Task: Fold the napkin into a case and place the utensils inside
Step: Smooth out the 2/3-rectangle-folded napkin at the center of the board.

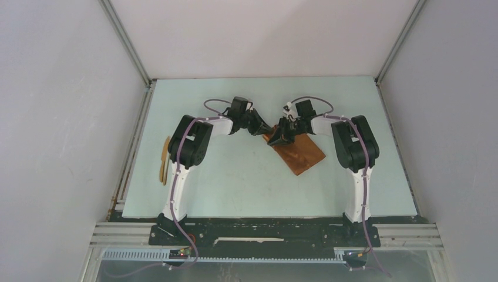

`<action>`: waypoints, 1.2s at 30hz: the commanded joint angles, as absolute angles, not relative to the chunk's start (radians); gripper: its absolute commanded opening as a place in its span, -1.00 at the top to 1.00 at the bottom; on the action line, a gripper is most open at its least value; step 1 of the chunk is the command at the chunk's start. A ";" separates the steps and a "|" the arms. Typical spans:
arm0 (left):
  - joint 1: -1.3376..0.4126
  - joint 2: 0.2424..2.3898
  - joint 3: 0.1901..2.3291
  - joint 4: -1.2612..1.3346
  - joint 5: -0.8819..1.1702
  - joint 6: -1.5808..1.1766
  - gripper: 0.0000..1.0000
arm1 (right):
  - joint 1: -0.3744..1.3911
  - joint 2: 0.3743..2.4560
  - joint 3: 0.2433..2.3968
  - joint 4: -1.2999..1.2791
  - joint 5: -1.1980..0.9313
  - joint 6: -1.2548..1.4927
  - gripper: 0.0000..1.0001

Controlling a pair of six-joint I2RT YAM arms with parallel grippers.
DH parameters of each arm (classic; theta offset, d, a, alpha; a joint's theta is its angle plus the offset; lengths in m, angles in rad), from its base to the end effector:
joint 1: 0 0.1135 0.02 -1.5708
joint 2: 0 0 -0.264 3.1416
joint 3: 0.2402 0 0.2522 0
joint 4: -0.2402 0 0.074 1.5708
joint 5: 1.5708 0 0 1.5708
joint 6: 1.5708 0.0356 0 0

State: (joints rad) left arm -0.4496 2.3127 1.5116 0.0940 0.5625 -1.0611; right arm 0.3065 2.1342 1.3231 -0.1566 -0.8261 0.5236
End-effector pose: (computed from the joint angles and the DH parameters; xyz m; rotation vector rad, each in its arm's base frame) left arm 0.4340 -0.2305 0.1063 -0.4437 2.5336 -1.3418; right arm 0.4010 0.1544 0.1196 -0.0705 2.6169 1.3656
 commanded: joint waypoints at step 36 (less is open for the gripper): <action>-0.454 2.484 1.784 0.008 0.674 -1.076 0.62 | 0.274 2.105 1.259 -0.087 -0.782 0.574 0.47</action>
State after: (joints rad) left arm -0.4545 2.4691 1.7409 0.0338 0.6926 -1.0836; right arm 0.2646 2.1231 1.2552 -0.0723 -0.8143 0.6083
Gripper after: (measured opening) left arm 0.177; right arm 0.261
